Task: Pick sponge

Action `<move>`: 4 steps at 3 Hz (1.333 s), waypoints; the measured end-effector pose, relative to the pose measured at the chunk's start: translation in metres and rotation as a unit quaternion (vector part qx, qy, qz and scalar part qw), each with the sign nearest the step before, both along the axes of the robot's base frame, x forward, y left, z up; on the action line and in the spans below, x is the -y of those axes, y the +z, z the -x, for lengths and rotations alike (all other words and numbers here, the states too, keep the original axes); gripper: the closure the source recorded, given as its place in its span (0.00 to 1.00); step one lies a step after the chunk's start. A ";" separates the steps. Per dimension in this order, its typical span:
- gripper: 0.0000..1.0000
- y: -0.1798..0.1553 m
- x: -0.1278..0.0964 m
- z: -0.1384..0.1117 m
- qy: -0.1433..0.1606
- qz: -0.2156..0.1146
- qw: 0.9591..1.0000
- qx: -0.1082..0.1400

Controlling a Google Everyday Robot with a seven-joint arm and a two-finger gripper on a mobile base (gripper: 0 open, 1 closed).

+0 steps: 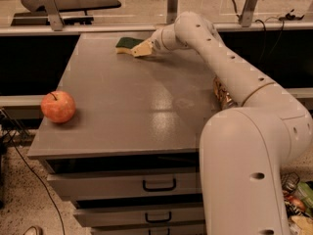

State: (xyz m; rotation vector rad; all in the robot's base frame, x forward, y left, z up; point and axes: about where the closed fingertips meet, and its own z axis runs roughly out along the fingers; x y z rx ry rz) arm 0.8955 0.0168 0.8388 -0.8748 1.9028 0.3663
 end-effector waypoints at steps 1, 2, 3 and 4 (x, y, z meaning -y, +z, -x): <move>1.00 0.019 0.007 0.021 0.014 -0.002 1.000 0.018; 1.00 0.093 0.031 0.092 0.049 0.005 0.994 0.094; 1.00 0.122 0.050 0.154 0.085 0.012 0.989 0.121; 1.00 0.125 0.063 0.159 0.083 0.016 0.988 0.129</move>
Offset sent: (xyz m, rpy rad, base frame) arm -0.2333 -0.0887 0.1831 -0.0530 -0.3742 0.1914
